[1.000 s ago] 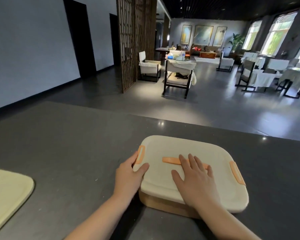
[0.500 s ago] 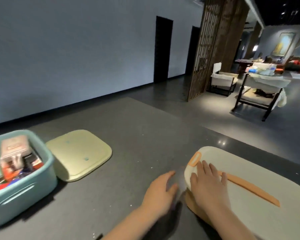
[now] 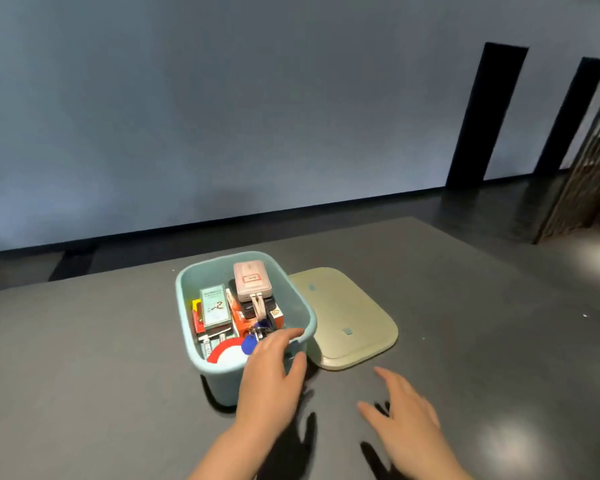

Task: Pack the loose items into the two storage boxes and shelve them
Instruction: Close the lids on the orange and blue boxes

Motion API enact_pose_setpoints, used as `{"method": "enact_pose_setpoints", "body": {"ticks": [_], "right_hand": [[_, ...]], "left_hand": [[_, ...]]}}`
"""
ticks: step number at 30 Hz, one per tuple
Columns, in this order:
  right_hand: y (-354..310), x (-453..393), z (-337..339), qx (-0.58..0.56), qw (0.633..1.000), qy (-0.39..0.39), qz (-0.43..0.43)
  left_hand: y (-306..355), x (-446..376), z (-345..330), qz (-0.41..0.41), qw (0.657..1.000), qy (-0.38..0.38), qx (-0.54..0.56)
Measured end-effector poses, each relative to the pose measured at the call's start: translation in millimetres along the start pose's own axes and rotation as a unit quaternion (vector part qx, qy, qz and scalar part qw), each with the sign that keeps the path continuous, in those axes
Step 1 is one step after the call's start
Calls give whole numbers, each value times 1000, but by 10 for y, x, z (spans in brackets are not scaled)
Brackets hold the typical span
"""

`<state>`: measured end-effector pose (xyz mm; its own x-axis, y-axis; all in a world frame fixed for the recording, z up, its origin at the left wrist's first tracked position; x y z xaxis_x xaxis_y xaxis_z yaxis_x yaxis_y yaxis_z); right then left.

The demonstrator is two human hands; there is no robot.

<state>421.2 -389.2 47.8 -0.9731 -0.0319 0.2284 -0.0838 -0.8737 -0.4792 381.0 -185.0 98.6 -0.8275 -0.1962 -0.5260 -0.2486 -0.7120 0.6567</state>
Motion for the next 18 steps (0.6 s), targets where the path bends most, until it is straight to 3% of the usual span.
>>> {"method": "enact_pose_setpoints", "body": {"ticks": [6,12,18], "right_hand": [[-924,-185,-331,-178,983,-31,19],[-1221,-264,-731,-268,960,-77,-20],[-1271,-364,-849,-309,947,-61,-71]], "left_hand": [[-715,-96,619,-16,988,3,-151],[-1257,-302,745,25,991,13,-133],[-1877,-925,893,83,975,-57,-200]]}}
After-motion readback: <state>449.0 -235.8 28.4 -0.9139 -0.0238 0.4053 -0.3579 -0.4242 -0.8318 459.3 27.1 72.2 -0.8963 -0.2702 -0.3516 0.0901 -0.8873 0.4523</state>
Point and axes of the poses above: each hand's wrist, its own x-axis away from the middle knuckle, its own z-axis out of the back of the hand, y = z × x, the point moved 10 cm from there along -x, towards the middle knuckle, and after that the axes turned 14 degrees about -z, right-handed, at the moved point
